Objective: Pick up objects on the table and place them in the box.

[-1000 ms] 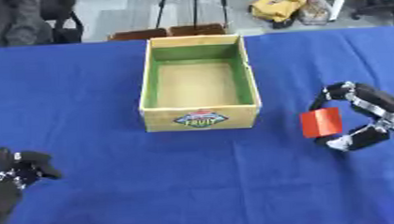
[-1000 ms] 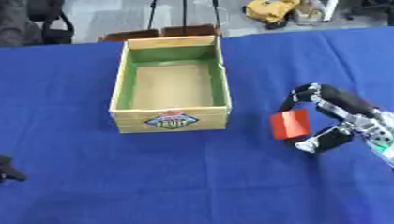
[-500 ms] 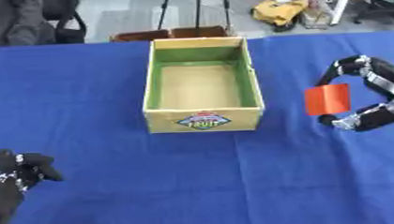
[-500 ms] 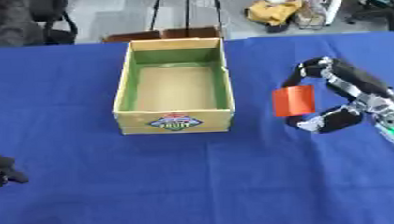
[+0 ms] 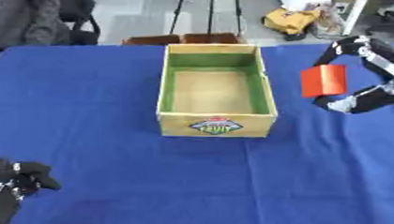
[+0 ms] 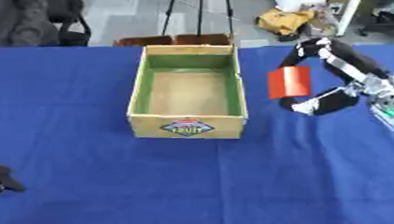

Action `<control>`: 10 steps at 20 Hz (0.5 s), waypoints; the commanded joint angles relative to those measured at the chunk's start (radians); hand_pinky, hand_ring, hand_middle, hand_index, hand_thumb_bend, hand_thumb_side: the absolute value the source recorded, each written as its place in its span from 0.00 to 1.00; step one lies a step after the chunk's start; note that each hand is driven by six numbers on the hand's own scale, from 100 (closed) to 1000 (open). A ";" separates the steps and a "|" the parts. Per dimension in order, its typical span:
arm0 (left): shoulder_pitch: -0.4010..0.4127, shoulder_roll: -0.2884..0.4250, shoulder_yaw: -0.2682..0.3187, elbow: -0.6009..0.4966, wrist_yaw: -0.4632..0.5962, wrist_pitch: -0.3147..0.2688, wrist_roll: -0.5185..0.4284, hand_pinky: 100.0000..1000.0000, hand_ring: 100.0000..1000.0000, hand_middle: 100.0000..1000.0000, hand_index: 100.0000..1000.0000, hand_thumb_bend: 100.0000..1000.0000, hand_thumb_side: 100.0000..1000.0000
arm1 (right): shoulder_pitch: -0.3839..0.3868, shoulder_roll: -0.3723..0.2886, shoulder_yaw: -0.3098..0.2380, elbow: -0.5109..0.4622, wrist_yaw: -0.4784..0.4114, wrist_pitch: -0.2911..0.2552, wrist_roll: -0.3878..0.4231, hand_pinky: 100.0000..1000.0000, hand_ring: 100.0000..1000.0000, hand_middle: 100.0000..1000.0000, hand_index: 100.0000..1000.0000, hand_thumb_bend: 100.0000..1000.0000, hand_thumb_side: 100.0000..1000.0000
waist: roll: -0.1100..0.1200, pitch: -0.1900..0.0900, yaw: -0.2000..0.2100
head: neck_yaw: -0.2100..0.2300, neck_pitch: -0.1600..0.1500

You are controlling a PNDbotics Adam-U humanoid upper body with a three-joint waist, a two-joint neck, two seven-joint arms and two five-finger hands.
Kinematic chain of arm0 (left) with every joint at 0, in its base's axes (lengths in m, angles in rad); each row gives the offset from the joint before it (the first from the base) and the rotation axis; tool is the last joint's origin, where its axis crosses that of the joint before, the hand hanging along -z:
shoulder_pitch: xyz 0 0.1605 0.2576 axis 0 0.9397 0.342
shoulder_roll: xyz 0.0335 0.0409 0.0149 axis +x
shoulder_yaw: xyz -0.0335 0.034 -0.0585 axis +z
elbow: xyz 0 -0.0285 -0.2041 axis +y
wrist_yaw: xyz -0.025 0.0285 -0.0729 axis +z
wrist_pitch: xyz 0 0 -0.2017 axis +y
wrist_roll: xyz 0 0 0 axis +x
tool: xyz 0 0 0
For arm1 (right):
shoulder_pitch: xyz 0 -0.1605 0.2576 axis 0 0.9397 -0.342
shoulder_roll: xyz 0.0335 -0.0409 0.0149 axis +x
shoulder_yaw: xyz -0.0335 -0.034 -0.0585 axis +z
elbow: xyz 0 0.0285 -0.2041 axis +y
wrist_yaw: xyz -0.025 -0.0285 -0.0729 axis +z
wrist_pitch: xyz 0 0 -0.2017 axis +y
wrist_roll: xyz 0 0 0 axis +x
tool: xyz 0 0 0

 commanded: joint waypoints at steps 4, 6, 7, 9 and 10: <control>-0.032 0.022 -0.018 -0.023 0.016 0.002 -0.024 0.61 0.52 0.44 0.65 0.16 1.00 | -0.051 -0.054 -0.033 0.039 -0.055 0.024 0.000 0.67 0.59 0.18 0.28 0.00 0.00 | -0.003 -0.005 0.056 | -0.041 -0.042; -0.042 0.021 -0.024 -0.028 0.022 0.002 -0.032 0.61 0.52 0.44 0.65 0.16 1.00 | -0.064 -0.053 -0.033 0.054 -0.064 0.029 0.003 0.67 0.59 0.18 0.28 0.00 0.00 | -0.002 0.001 0.079 | -0.057 -0.052; -0.047 0.021 -0.027 -0.030 0.025 0.002 -0.036 0.61 0.52 0.44 0.64 0.16 1.00 | -0.070 -0.051 -0.032 0.061 -0.066 0.032 0.005 0.67 0.59 0.18 0.28 0.00 0.00 | -0.002 0.004 0.089 | -0.065 -0.056; -0.058 0.018 -0.033 -0.033 0.031 0.004 -0.042 0.61 0.52 0.44 0.64 0.16 1.00 | -0.081 -0.045 -0.028 0.073 -0.065 0.034 0.011 0.67 0.59 0.18 0.28 0.00 0.00 | -0.002 0.010 0.112 | -0.089 -0.068; -0.062 0.016 -0.035 -0.034 0.033 0.005 -0.045 0.61 0.52 0.44 0.64 0.16 1.00 | -0.087 -0.041 -0.026 0.077 -0.063 0.035 0.014 0.67 0.59 0.18 0.28 0.00 0.00 | -0.002 0.014 0.123 | -0.101 -0.074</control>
